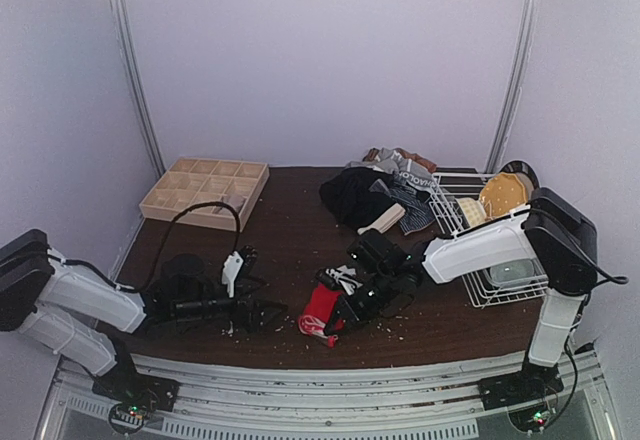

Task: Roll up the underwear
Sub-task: Pick up the underwear from the center of the board.

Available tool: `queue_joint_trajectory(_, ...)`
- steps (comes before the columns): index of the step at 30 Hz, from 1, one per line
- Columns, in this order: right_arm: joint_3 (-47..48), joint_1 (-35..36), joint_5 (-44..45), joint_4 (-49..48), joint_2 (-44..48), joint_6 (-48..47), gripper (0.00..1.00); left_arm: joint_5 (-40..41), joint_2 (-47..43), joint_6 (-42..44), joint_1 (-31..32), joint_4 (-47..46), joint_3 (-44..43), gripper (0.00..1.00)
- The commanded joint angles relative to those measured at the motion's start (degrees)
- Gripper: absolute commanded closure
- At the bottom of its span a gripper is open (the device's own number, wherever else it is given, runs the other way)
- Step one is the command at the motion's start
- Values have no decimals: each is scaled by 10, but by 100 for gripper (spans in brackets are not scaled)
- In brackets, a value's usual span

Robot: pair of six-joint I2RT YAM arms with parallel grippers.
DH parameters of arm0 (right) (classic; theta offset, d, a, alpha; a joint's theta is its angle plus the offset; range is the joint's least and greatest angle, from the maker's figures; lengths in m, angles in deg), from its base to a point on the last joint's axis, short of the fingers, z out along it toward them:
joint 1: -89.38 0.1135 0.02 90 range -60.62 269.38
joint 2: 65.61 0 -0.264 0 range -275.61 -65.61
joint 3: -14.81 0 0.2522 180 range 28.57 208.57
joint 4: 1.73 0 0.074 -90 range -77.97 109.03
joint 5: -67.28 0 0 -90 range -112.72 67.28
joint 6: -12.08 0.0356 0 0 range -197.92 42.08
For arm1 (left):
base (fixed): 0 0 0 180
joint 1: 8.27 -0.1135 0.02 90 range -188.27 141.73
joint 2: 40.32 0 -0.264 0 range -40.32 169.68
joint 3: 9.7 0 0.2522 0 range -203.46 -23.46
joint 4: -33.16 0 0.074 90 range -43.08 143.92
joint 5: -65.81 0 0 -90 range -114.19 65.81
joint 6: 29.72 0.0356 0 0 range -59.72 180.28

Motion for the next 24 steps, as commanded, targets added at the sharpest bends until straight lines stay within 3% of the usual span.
queue_joint_trajectory(1, -9, -21, -22, 6, -14, 9, 100, -84, 34, 110, 5, -85, -19, 5)
queue_joint_trajectory(7, -8, -35, -24, 15, -33, -2, 100, -156, 85, 167, 6, -35, -54, 20)
queue_joint_trajectory(24, -2, -51, -3, 53, -51, -35, 100, -166, 203, 212, 18, 41, -156, 28)
